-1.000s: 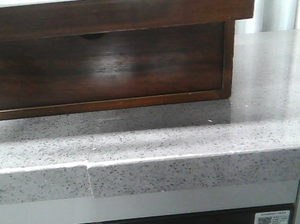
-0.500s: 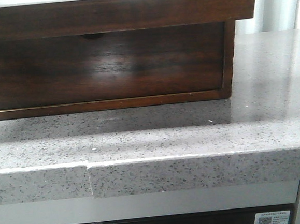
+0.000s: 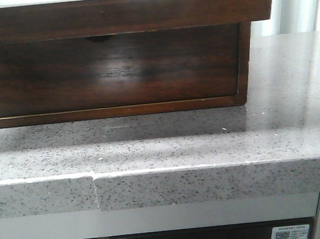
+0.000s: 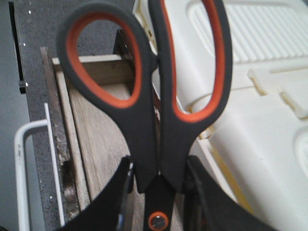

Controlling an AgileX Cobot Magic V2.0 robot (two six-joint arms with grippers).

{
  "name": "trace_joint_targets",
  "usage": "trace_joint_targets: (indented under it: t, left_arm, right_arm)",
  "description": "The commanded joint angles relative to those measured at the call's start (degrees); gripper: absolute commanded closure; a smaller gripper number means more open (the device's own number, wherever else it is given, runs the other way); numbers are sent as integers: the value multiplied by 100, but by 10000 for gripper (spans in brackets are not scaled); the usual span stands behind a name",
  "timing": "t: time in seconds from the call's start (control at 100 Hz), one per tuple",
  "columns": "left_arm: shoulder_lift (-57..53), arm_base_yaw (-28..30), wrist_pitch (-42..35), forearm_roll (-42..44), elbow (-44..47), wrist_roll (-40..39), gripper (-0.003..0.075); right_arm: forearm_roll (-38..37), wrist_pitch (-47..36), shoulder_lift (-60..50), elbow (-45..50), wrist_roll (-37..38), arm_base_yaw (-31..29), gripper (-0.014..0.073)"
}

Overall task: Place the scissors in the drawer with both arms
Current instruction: 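Lift the scissors with the right gripper and carry them into the open drawer, then open the right gripper to drop the scissors inside the drawer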

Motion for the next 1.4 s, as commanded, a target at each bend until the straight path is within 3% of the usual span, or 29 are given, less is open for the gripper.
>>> trace_joint_targets:
  t: [0.0, 0.39, 0.48, 0.65, 0.77, 1.23, 1.3, 1.39]
  left_arm:
    - [38, -29, -187, -278, -161, -75, 388]
    - [38, -29, -187, -278, -161, -75, 389]
    - [38, -29, -187, -278, -161, -75, 389]
    - [38, -29, -187, -278, -161, -75, 388]
    - [38, -29, -187, -278, -161, -75, 389]
    - [38, -29, -187, -278, -161, -75, 389]
    - [38, -29, -187, -278, -161, -75, 389]
    - [28, -29, -187, -278, -161, -75, 389]
  right_arm:
    - [0, -395, -26, -176, -52, 11, 662]
    - [-294, -122, 245, -176, -52, 11, 635]
    - [-313, -76, 245, -176, -52, 11, 550]
    - [-327, -112, 245, -176, -52, 11, 300]
    - [-338, -137, 245, -176, -52, 11, 223]
    - [-338, 32, 232, -176, -41, 11, 228]
    - [-338, 116, 170, -176, 9, 11, 263]
    - [-338, 227, 55, -176, 55, 11, 381]
